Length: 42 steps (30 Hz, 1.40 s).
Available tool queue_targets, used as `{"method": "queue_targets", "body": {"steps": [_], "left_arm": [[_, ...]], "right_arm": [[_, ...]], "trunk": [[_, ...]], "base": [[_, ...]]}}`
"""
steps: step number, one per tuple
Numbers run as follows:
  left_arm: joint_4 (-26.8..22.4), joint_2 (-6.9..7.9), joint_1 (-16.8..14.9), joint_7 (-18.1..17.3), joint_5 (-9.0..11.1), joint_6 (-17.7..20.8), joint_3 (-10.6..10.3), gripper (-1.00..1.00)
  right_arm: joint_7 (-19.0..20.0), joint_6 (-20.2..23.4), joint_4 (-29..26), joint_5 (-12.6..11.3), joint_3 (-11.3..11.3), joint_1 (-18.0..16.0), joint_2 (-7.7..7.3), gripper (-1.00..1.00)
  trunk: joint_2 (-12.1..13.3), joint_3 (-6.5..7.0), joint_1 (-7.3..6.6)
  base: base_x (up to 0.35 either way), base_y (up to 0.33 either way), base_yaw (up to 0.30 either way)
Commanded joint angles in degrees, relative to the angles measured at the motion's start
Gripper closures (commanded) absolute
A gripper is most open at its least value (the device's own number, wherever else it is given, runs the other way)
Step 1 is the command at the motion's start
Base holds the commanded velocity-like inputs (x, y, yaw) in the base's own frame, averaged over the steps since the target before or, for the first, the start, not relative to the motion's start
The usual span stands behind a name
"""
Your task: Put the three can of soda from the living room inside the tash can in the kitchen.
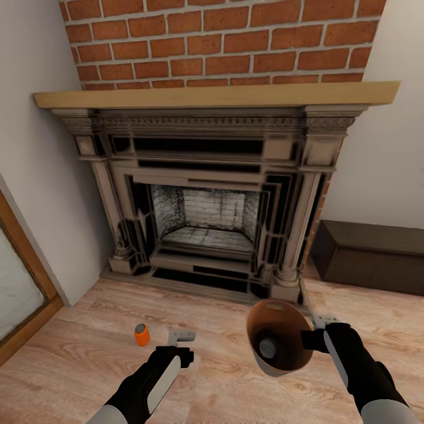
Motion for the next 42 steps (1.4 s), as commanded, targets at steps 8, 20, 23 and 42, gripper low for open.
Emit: {"method": "queue_targets", "body": {"steps": [8, 20, 23, 42], "left_arm": [[0.03, 0.00, 0.00, -0.06, -0.02, -0.02, -0.51, -1.00], [0.01, -0.33, 0.00, -0.02, 0.00, -0.28, -1.50, -1.00], [0.05, -0.40, 0.00, -0.01, 0.00, -0.27, -1.60, -1.00], [0.07, -0.58, 0.00, 0.00, -0.01, -0.44, -2.58, -1.00]], "right_arm": [[0.35, 0.03, -0.03, -0.97, -0.04, -0.03, -0.04, 1.00], [0.35, 0.03, -0.03, -0.78, 0.07, -0.03, -0.01, 1.00], [0.35, 0.03, -0.03, -0.69, 0.08, -0.03, -0.01, 1.00], [0.35, -0.02, -0.03, -0.52, 0.13, -0.01, -0.01, 1.00]], "trunk": [[0.00, 0.01, 0.00], [0.00, 0.01, 0.00], [0.00, 0.01, 0.00], [0.00, 0.01, 0.00]], "base": [[0.027, 0.242, -0.277], [0.011, 0.060, -0.115], [-0.104, 0.107, -0.102], [-0.006, 0.074, -0.012]]}}
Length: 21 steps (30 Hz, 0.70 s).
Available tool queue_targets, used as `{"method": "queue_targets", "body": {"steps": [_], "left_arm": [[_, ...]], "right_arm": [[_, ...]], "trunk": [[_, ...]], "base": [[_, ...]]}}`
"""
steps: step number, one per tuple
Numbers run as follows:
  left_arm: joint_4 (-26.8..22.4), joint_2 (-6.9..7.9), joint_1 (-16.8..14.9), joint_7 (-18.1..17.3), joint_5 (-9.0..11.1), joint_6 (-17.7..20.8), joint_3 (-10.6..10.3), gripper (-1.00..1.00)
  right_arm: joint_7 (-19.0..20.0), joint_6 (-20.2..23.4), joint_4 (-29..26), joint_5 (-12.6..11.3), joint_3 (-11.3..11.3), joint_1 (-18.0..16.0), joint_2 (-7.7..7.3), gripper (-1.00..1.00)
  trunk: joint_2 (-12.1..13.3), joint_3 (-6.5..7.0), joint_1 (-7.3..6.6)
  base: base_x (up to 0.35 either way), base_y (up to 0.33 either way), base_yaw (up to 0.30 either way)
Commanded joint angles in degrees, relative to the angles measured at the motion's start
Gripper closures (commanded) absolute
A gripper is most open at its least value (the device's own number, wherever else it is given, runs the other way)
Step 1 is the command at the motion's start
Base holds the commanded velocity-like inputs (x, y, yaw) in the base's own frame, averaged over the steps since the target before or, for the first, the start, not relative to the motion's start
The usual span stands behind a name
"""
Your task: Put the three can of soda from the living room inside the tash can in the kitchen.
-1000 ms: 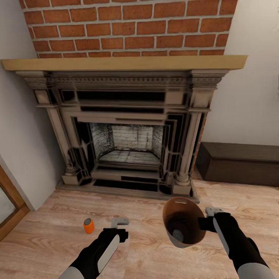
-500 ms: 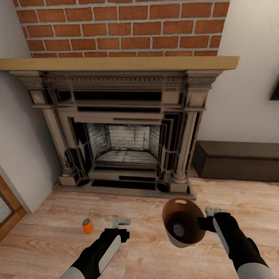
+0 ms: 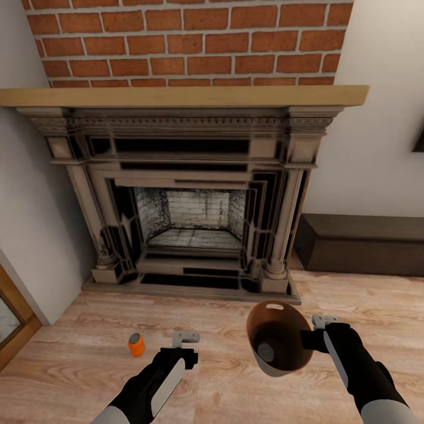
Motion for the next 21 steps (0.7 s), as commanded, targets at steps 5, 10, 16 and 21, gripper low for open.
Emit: {"method": "queue_targets", "body": {"steps": [5, 10, 16, 21], "left_arm": [[-0.05, -0.03, 0.00, 0.00, 0.00, -0.01, -0.23, -1.00], [-0.03, -0.04, 0.00, 0.00, -0.03, -0.64, -0.30, -1.00], [0.01, -0.04, 0.00, 0.00, -0.07, -1.09, -0.32, -1.00], [0.02, -0.04, 0.00, 0.00, -0.08, -1.74, -0.32, -1.00]], "right_arm": [[0.31, -0.01, -0.02, -0.54, -0.05, 0.02, 0.01, 1.00], [0.31, -0.02, -0.02, -0.43, -0.13, 0.10, -0.02, 1.00], [0.31, -0.02, -0.02, -0.39, -0.13, 0.30, 0.01, 1.00], [0.31, -0.02, -0.02, -0.40, -0.11, 0.43, -0.01, 1.00]], "trunk": [[0.00, 0.01, 0.00], [0.00, 0.01, 0.00], [0.00, 0.01, 0.00], [0.00, 0.01, 0.00]], "base": [[0.064, 0.005, 0.000], [0.056, -0.068, 0.000], [0.138, -0.173, 0.000], [0.045, -0.053, 0.000]]}}
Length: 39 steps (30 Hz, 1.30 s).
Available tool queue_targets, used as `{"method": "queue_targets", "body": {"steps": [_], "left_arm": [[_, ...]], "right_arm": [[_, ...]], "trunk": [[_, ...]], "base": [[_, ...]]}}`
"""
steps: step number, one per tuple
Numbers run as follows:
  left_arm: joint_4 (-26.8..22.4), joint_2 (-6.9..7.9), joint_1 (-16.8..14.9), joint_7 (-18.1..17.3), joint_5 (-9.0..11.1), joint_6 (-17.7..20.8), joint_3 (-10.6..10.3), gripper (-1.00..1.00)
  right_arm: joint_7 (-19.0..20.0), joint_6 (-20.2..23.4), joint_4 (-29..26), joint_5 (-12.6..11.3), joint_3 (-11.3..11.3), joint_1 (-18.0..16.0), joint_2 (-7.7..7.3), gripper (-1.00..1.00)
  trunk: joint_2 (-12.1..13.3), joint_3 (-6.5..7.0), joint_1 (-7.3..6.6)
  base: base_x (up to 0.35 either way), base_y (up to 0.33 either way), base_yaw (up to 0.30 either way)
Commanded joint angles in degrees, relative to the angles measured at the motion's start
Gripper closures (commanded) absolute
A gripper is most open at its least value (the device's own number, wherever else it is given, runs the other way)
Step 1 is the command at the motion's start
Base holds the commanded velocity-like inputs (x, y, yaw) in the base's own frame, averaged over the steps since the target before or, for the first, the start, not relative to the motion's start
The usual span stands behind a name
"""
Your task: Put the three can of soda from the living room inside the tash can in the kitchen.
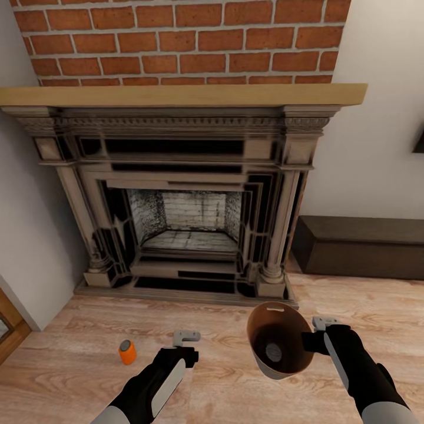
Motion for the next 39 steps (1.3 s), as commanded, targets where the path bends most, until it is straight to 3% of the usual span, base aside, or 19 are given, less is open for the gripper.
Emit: {"method": "queue_targets", "body": {"steps": [1, 39], "left_arm": [[0.01, -0.03, 0.00, 0.00, 0.00, -0.07, 0.00, -1.00], [-0.08, -0.64, 0.06, 0.16, 0.46, 0.52, 0.01, -1.00]], "right_arm": [[0.35, 0.03, -0.03, -0.89, -0.01, -0.04, 0.02, 1.00], [0.25, 0.07, 0.22, -0.96, 0.00, 0.15, 0.04, 1.00]], "trunk": [[0.00, 0.01, 0.00], [0.00, 0.01, 0.00]], "base": [[0.012, -0.014, 0.000], [0.001, -0.001, 0.000]]}}
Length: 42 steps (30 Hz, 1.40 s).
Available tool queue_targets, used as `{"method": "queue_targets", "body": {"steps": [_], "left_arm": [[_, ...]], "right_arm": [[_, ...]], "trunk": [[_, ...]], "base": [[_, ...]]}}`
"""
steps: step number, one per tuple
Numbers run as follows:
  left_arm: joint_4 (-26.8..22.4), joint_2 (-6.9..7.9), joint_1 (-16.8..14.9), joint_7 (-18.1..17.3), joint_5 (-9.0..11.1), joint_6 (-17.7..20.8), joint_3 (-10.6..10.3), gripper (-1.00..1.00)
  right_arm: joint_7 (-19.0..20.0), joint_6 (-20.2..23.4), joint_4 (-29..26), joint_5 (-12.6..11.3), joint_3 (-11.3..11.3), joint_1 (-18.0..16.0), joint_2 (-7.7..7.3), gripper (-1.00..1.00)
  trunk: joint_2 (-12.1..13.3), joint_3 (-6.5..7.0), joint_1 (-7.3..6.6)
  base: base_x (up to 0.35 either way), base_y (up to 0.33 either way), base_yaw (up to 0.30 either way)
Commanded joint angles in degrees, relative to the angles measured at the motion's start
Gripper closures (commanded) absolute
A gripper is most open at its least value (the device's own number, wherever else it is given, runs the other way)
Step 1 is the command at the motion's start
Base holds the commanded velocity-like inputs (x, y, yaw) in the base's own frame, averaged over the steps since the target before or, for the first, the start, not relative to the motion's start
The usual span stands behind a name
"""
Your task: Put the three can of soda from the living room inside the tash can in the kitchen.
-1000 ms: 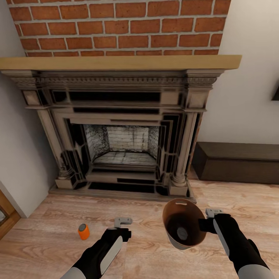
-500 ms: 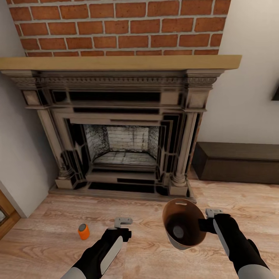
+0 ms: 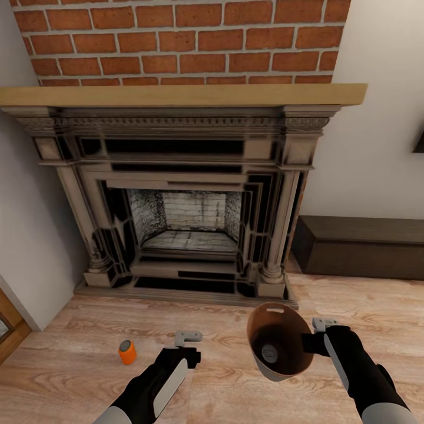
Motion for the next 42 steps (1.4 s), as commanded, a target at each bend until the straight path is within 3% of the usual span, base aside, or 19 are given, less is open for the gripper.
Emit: {"method": "queue_targets", "body": {"steps": [1, 8, 18, 34, 42], "left_arm": [[0.01, -0.01, 0.01, 0.00, 0.07, 0.01, 0.01, -1.00], [0.02, -0.05, 0.15, 0.01, 0.59, 0.05, 0.06, -1.00], [0.42, 0.04, 0.26, 0.01, 3.91, 0.06, 0.14, -1.00], [4.55, -0.04, 0.22, -0.31, 5.52, -0.31, 0.16, -1.00], [5.18, -0.05, 0.21, -0.43, 5.56, -0.64, 0.16, -1.00]], "right_arm": [[0.33, 0.01, -0.03, -0.72, 0.00, 0.08, 0.02, 1.00], [0.33, 0.02, -0.02, -1.06, 0.00, 0.68, 0.30, 1.00], [0.40, 0.13, -0.01, -1.24, -0.25, 0.80, 0.27, 1.00], [0.36, 0.53, 0.00, -1.23, -0.42, 0.81, -0.17, 1.00], [0.07, 6.52, -0.09, -0.69, -0.39, -0.04, -0.51, 1.00]], "trunk": [[0.00, 0.01, 0.00], [0.00, 0.01, 0.00], [0.00, -0.16, 0.00], [0.00, -1.52, 0.00], [0.00, -2.26, 0.00]], "base": [[0.000, 0.000, 0.000], [0.000, 0.000, 0.000], [0.000, 0.000, 0.000], [0.000, 0.000, 0.000], [0.000, 0.000, 0.000]]}}
